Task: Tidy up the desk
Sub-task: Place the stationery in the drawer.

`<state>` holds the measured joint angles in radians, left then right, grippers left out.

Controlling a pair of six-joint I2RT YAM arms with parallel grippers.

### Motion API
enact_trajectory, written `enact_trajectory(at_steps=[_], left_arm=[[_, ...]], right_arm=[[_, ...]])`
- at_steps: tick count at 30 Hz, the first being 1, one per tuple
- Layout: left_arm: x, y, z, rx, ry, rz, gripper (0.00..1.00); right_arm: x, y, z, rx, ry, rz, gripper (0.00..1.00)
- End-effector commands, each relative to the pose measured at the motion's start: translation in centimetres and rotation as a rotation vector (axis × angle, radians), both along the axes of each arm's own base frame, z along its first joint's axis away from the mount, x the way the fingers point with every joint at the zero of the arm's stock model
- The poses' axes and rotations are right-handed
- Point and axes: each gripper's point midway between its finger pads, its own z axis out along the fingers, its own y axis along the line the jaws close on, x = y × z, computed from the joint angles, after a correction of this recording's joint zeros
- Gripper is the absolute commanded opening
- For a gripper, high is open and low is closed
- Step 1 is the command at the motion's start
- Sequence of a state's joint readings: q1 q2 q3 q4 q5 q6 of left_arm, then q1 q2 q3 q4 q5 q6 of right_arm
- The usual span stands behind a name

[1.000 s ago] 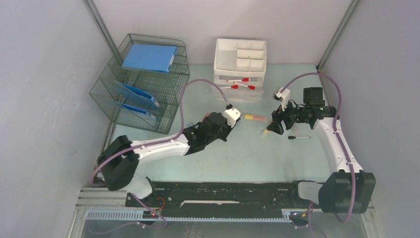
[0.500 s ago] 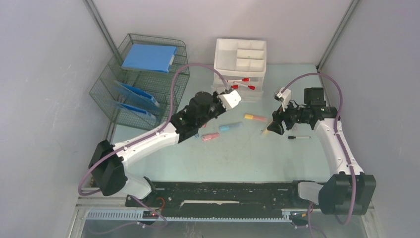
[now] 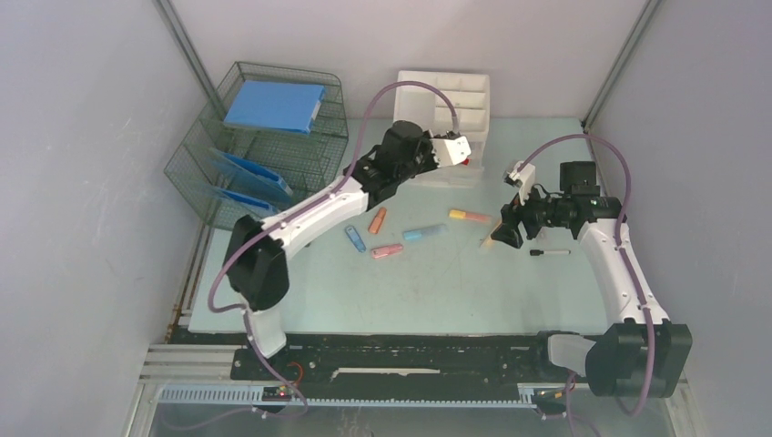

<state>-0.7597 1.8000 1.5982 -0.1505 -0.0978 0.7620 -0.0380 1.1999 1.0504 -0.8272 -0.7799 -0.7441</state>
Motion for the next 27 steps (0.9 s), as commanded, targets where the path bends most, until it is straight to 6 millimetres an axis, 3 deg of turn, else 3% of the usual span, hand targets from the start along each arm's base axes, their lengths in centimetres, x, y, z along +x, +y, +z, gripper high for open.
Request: enact_trajectory(at_steps=[1,5,8,11,14,19,22,25,27], left_arm=[[2.7,0.0,0.6,0.082,-0.061,0.031,0.04],[5.2,0.2,0.2,0.119,-0.108,0.112,0.14],[6.1,0.5,0.2,0.109,-0.125,0.176,0.34],[5.7,0.9,1.7,0.025,-0.128,0.216,0.55],[4.3,1.2,3.9,-0.100,-0.135,0.222,0.72],[0.7,2.1,7.1,-0.341,-0.098,0.193,0.82],[-2.0,3.0,7.2,-0.465,-0.045,0.169,0.88],[-4.6,4.3,6.2,-0.602,0.015,0.158,0.98],[-6.3,4.8,5.3,-0.688,0.052,0.132,1.00]], right_arm=[[0.0,0.1,1.4,0.006,-0.061,0.019,0.75],[0.0,0.1,1.5,0.005,-0.062,0.019,0.75],[0.0,0.1,1.4,0.005,-0.062,0.018,0.75],[0.0,0.0,1.3,0.003,-0.057,0.016,0.75],[0.1,0.0,1.2,0.006,-0.050,0.015,0.75],[0.3,-0.3,1.1,0.010,-0.043,0.002,0.75],[0.4,-0.9,1.1,0.012,-0.039,-0.022,0.75],[0.8,-1.9,0.8,-0.008,-0.038,-0.057,0.75],[1.1,-2.7,0.4,-0.029,-0.028,-0.084,0.75]])
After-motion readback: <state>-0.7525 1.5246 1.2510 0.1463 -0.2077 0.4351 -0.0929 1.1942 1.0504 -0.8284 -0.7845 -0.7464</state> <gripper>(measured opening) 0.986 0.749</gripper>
